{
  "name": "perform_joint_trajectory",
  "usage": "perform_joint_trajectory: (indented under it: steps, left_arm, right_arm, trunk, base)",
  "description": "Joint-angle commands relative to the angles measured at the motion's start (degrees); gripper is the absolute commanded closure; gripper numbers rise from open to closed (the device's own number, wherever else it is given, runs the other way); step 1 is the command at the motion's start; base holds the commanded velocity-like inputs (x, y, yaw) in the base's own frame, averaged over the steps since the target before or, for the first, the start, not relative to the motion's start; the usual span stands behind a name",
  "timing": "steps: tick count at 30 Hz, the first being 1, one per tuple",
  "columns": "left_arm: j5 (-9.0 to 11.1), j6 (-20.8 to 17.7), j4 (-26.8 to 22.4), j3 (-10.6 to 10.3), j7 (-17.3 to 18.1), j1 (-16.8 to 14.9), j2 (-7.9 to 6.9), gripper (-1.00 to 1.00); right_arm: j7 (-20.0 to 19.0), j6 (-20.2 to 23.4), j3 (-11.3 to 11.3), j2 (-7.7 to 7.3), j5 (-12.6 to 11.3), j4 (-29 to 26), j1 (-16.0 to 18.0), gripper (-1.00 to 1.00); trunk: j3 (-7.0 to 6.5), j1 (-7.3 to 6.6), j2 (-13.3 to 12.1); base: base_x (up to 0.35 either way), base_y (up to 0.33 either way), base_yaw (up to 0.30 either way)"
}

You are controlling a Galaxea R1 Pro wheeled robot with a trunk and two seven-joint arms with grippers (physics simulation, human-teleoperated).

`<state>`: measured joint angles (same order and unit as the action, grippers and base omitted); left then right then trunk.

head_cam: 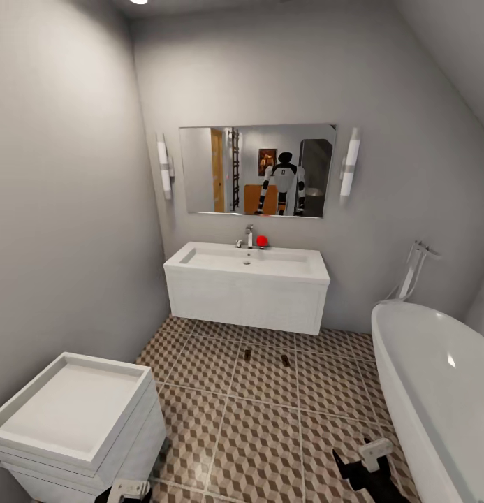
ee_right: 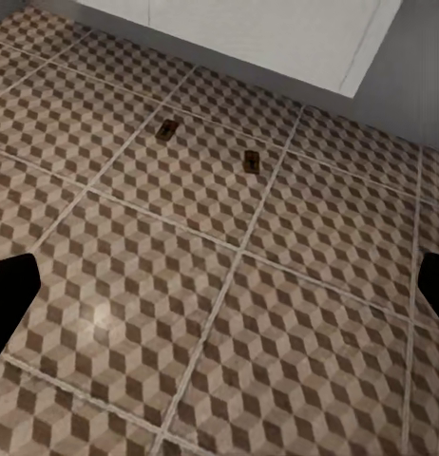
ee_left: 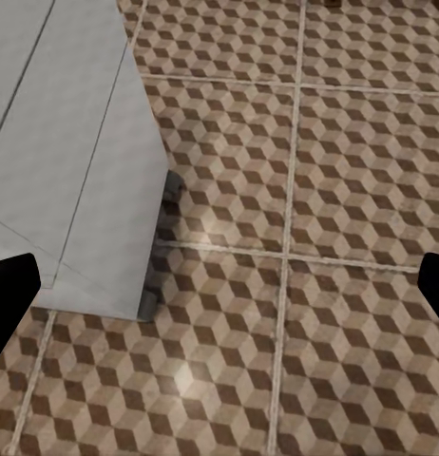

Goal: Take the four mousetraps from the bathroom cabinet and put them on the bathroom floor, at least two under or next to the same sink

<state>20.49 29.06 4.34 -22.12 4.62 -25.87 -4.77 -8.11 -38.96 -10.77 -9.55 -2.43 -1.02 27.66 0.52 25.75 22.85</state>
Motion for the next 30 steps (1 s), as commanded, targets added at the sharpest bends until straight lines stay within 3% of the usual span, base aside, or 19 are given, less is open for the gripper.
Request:
perform_joint_trajectory:
  steps: [1, 8, 30]
  left_arm:
    - [0.6, 0.3, 0.2, -0.3, 0.5, -0.1, 0.02, -1.00]
    - [0.6, 0.3, 0.2, -0.3, 0.4, -0.1, 0.10, -1.00]
    - [0.6, 0.3, 0.2, -0.3, 0.5, -0.1, 0.17, -1.00]
  right_arm:
    - [0.0, -0.1, -0.2, 0.07, -0.3, 0.0, 0.0, -1.00]
    - [4.6, -0.1, -0.1, 0.78, -0.3, 0.0, 0.0, -1.00]
    - [5.4, -0.1, -0.1, 1.19, -0.3, 0.1, 0.0, -1.00]
  trunk:
    - [0.06, 0.03, 0.1]
    - [0.06, 0.03, 0.1]
    - [0.06, 0.03, 0.1]
  base:
    - [0.000, 0.000, 0.005]
    - [0.000, 0.000, 0.179]
    - [-0.004, 0.000, 0.285]
